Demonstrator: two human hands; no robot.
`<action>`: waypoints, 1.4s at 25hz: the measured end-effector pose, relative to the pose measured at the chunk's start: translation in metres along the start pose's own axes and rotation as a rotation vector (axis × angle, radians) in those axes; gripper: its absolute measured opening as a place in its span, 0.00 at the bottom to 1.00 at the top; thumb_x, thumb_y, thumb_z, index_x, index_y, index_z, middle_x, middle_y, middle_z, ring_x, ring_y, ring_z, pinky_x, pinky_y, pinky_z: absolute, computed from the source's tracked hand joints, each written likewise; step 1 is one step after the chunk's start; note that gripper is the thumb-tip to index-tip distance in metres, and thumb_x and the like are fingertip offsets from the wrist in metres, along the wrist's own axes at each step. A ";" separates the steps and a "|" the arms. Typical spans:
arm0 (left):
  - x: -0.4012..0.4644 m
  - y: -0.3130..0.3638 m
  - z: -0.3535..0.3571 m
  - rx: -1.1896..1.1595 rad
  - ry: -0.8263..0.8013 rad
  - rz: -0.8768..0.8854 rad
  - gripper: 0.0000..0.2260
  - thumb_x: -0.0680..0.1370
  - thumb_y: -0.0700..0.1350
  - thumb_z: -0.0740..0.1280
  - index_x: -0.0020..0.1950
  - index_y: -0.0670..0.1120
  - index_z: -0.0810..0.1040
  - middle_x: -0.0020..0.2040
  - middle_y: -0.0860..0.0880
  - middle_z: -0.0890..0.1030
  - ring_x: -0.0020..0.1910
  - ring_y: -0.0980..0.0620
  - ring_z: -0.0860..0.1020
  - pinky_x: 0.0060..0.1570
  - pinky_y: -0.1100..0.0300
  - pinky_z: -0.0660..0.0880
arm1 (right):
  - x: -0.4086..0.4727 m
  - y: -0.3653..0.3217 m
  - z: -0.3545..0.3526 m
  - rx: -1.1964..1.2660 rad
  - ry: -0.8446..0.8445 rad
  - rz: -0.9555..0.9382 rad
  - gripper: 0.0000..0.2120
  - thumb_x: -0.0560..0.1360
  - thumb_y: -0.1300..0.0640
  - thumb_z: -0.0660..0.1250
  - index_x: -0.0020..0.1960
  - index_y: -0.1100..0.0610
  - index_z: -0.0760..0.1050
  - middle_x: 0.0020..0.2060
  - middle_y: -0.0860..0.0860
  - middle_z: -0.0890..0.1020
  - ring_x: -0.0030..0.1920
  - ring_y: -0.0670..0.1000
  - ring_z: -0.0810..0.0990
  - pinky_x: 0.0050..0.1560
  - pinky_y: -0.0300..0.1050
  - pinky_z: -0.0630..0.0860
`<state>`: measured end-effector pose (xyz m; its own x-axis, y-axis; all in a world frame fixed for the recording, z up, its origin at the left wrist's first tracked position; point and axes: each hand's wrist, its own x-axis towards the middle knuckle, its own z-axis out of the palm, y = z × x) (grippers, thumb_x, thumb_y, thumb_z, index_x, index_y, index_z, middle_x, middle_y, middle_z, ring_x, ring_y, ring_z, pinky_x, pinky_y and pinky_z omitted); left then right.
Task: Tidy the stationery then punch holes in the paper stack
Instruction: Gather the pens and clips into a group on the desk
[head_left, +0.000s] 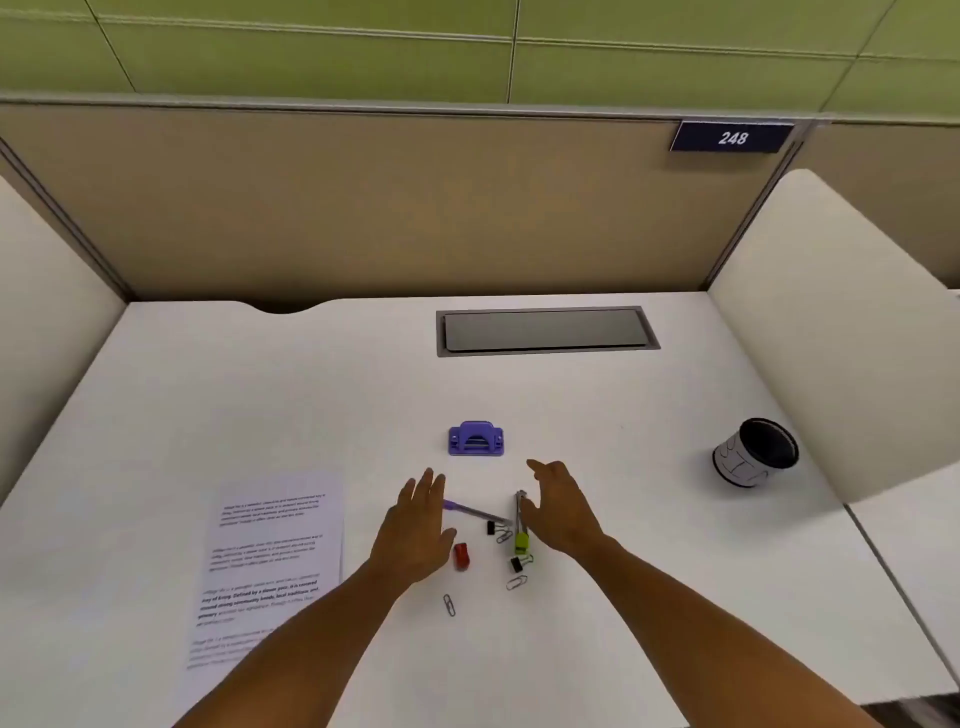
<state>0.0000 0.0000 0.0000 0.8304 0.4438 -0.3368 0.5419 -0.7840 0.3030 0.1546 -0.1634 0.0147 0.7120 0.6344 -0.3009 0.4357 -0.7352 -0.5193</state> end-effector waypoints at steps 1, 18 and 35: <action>-0.003 0.002 0.007 -0.022 -0.043 -0.016 0.36 0.80 0.57 0.63 0.81 0.47 0.49 0.82 0.47 0.53 0.80 0.44 0.57 0.75 0.51 0.63 | -0.001 0.004 0.007 0.006 -0.011 0.040 0.29 0.78 0.53 0.66 0.77 0.56 0.63 0.69 0.56 0.70 0.69 0.55 0.72 0.67 0.48 0.72; 0.011 0.016 0.060 -0.173 -0.138 -0.003 0.11 0.80 0.44 0.64 0.62 0.45 0.74 0.60 0.47 0.71 0.45 0.51 0.76 0.46 0.63 0.72 | 0.029 0.023 0.063 -0.016 -0.066 0.340 0.13 0.75 0.52 0.69 0.54 0.59 0.77 0.51 0.55 0.82 0.51 0.56 0.81 0.49 0.47 0.79; 0.036 0.024 0.054 -0.360 0.011 0.007 0.19 0.80 0.48 0.66 0.70 0.45 0.71 0.67 0.48 0.76 0.64 0.49 0.76 0.63 0.61 0.71 | 0.076 0.065 -0.010 -0.048 0.261 0.333 0.09 0.79 0.59 0.61 0.51 0.63 0.78 0.50 0.59 0.78 0.48 0.59 0.79 0.44 0.49 0.76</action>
<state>0.0358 -0.0264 -0.0524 0.8348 0.4448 -0.3244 0.5451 -0.5848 0.6007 0.2423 -0.1651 -0.0340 0.9312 0.2829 -0.2298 0.1789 -0.9041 -0.3880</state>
